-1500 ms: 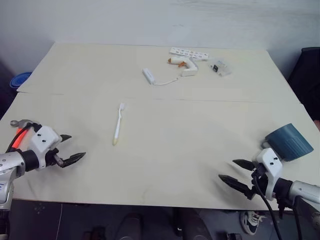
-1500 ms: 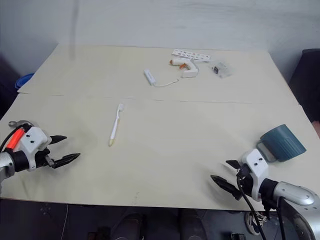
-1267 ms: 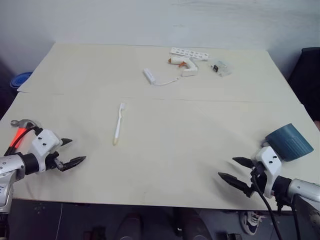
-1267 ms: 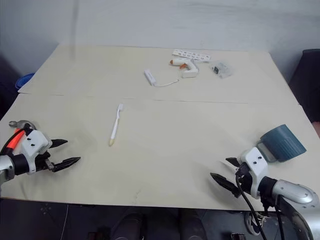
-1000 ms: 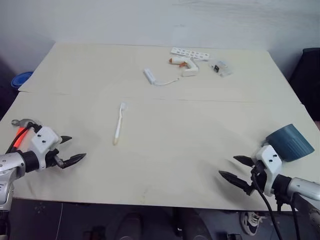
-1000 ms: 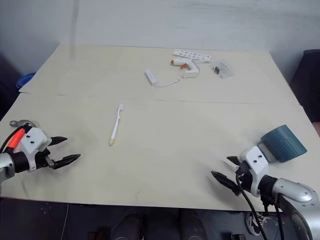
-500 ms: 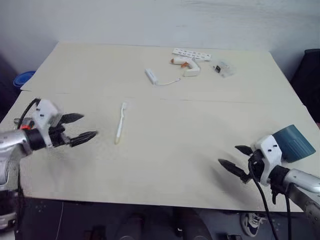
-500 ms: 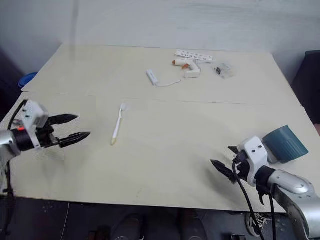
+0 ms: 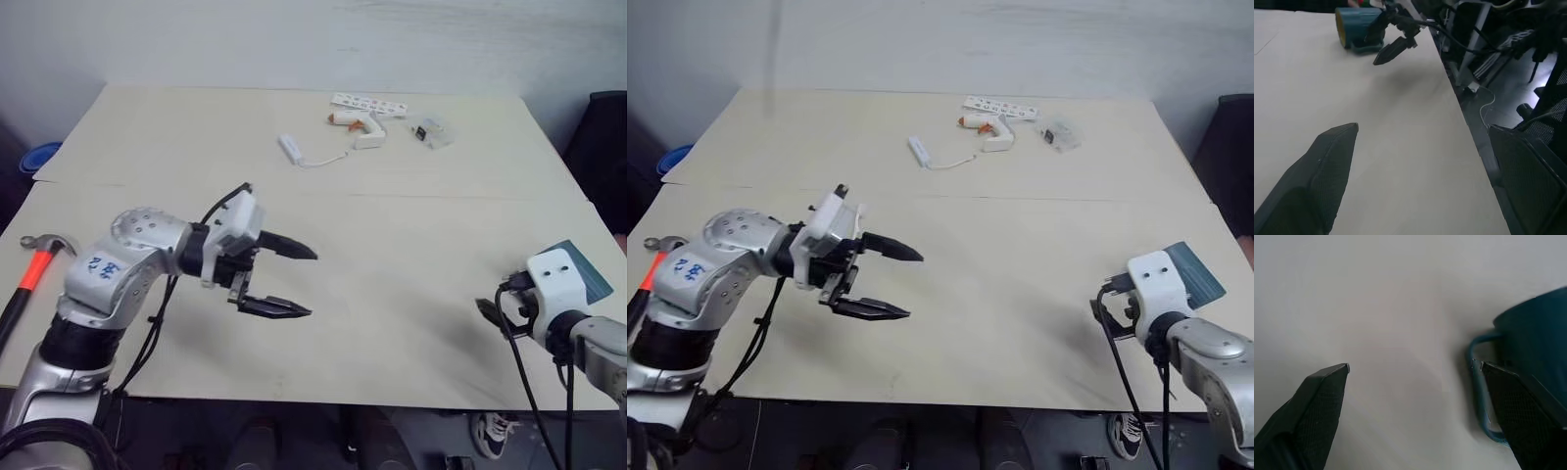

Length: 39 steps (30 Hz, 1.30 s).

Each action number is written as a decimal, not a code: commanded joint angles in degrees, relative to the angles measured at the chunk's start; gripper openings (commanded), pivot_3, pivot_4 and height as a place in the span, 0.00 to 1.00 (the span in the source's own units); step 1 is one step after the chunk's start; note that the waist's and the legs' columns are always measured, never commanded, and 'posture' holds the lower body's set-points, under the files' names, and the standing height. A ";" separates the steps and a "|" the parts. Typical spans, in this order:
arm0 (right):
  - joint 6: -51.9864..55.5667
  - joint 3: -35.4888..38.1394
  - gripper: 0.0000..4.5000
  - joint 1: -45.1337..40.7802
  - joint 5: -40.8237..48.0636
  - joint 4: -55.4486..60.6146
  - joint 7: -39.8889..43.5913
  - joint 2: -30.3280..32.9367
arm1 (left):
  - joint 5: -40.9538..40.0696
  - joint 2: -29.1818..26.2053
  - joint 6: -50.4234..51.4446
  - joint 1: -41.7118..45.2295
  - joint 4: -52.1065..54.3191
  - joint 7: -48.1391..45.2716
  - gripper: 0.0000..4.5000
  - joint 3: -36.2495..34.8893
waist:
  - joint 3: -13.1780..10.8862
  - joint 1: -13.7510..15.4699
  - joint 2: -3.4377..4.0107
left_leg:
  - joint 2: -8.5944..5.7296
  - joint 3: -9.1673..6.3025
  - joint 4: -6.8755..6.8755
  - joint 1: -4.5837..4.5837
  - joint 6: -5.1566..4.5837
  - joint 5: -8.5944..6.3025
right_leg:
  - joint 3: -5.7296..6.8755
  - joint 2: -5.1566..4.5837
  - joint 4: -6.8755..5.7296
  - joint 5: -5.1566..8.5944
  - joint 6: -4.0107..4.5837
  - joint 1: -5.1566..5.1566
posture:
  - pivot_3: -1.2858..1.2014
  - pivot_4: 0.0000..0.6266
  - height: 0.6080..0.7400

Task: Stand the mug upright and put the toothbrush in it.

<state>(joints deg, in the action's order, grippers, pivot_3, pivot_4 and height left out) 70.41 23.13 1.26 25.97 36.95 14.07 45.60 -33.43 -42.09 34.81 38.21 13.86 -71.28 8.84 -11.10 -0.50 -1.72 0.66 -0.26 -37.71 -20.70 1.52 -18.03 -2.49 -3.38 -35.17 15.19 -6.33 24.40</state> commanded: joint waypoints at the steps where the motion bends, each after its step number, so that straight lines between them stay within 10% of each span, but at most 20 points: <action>1: -0.91 2.81 1.00 -0.19 -2.25 -1.47 0.41 1.55 | 1.36 0.87 -1.91 1.33 -1.69 -0.97 1.00 0.49 | 0.00 -0.11 0.00 | 0.01 0.02 0.00 0.02 -0.01 -0.01 | -0.02 0.02 0.00 0.00 0.01 0.00 | 0.52 0.24 1.00; 16: -14.55 -6.48 1.00 -9.86 -8.51 -26.47 8.31 4.41 | 2.09 3.45 -1.71 1.48 -0.67 0.78 1.00 0.10 | -0.01 -0.50 0.01 | 0.02 0.09 -0.09 -0.04 -0.03 -0.01 | -0.16 0.04 0.02 -0.05 -0.10 0.03 | 0.52 0.24 1.00; 23: -15.30 -8.11 0.56 -13.61 -9.24 -28.70 11.64 5.99 | 1.88 2.43 -1.48 1.05 -0.36 1.71 1.00 -1.16 | -0.01 -0.96 0.01 | 0.03 0.07 -0.09 -0.09 -0.03 -0.02 | -0.15 0.05 0.02 -0.06 -0.12 0.06 | 0.52 0.24 1.00; 29: -0.88 -4.60 0.56 -13.76 -1.86 -12.88 12.56 3.99 | 1.85 1.79 -1.82 0.42 -0.16 1.86 1.00 -1.73 | -0.01 -1.05 0.04 | 0.07 -0.03 -0.16 -0.32 -0.03 -0.02 | -0.11 0.06 -0.05 -0.07 -0.13 0.25 | 0.52 0.24 1.00; 36: 11.57 1.03 0.99 -16.61 2.09 -3.68 14.00 9.36 | 1.32 3.19 -1.77 0.18 -0.03 2.72 1.00 -1.60 | -0.03 -0.71 0.07 | -0.01 -0.11 -0.34 -0.47 -0.04 -0.02 | -0.04 -0.05 -0.02 -0.09 -0.17 0.24 | 0.52 0.24 1.00; 39: 9.55 0.31 0.99 -15.05 0.01 -4.14 14.82 15.42 | 1.89 4.35 -2.53 0.83 -1.13 2.48 1.00 -0.85 | -0.03 -0.64 0.06 | -0.02 -0.10 -0.35 -0.47 -0.04 -0.02 | -0.02 -0.06 0.02 -0.10 -0.18 0.23 | 0.52 0.24 1.00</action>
<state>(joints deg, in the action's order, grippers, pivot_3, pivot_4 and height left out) 81.07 22.02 -14.55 27.18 31.71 28.23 58.83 -31.27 -38.12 33.28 38.28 11.91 -68.71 8.49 -11.12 -1.14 -1.66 0.64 -0.36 -38.05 -21.17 1.48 -18.06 -2.50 -3.43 -35.13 15.10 -6.50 24.62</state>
